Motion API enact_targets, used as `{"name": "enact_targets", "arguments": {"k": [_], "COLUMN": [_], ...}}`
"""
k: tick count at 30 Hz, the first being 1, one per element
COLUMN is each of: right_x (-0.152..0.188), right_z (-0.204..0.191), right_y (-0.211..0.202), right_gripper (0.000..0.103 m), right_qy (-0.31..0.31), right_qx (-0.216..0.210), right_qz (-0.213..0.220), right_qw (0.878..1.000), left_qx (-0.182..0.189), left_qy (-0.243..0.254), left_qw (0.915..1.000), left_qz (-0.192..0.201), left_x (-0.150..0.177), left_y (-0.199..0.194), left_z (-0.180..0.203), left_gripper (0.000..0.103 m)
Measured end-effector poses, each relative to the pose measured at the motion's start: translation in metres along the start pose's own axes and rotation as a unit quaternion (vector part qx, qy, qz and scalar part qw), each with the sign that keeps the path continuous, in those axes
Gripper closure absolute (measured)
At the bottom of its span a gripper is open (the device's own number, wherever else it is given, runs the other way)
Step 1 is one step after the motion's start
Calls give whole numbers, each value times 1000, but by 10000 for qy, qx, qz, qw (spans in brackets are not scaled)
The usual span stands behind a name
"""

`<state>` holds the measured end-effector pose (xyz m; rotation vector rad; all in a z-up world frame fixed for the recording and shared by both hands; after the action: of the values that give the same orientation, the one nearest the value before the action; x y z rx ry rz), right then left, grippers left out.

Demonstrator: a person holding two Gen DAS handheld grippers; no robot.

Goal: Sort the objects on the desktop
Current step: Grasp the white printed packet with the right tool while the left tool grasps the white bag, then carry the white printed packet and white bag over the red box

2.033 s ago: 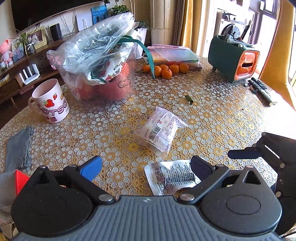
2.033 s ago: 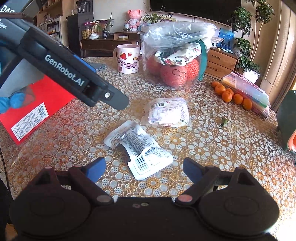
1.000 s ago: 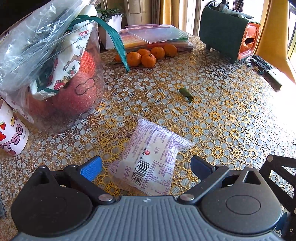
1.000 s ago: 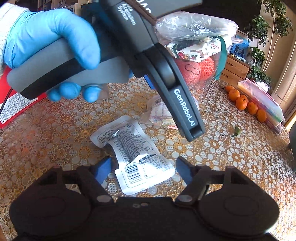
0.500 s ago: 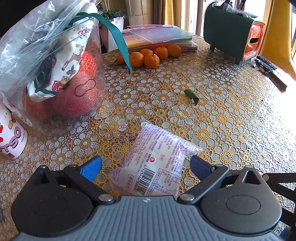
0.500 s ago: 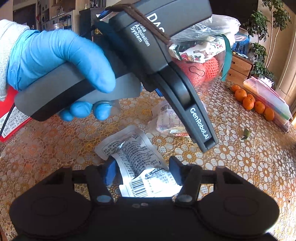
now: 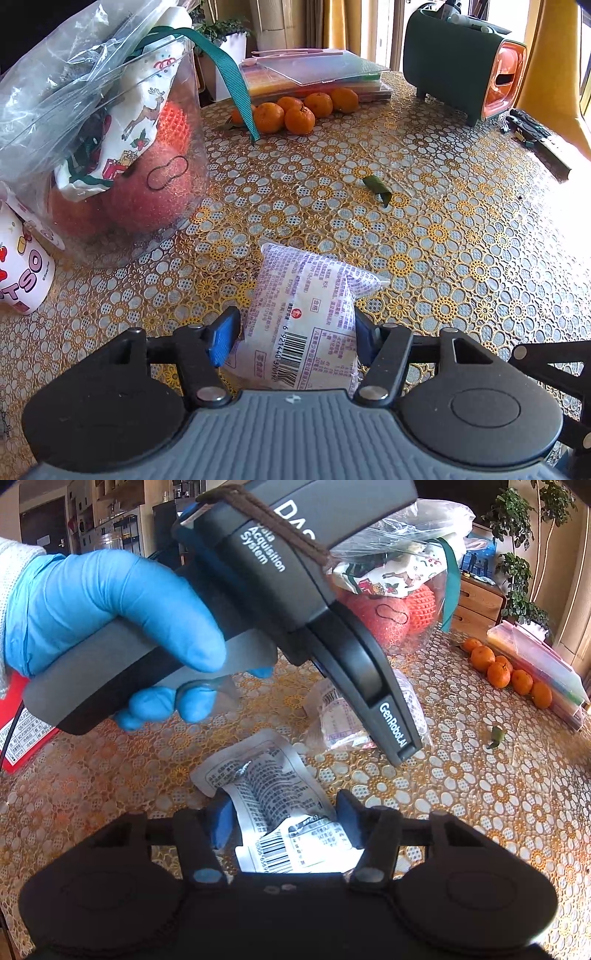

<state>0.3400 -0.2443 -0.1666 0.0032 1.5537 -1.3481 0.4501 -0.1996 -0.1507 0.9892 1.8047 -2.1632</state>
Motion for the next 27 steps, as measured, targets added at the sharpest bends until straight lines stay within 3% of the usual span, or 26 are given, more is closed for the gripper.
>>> {"name": "enact_targets", "arguments": {"k": [1, 14, 27], "right_x": [0, -8, 1], "right_z": [0, -7, 1], "right_y": [0, -16, -52], "right_gripper": [49, 76, 85], "right_qy": [-11, -56, 589], "right_qx": [10, 218, 453], "right_qz": [-4, -25, -158], "right_qw": [10000, 9997, 9971], "left_qx": [13, -289, -304], "left_qy": [-25, -523, -1039], "left_qw": [10000, 9982, 9940], "left_qz": [10, -20, 160], "left_x": [0, 10, 49], "left_y": [-2, -39, -111], "left_z": [0, -17, -29], "left_gripper": [48, 49, 49]}}
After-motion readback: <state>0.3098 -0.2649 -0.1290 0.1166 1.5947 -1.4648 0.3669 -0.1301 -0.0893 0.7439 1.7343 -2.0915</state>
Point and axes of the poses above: each gripper's, at about its wrist camera, not at the fingertips, and y roughly the way its jaws point, z to its right, x to its underside, the point moved 3 cm from there along y, roughly the way its jaws point, and after that the axes turned 13 degrees about -y, right-handed, at the moved point
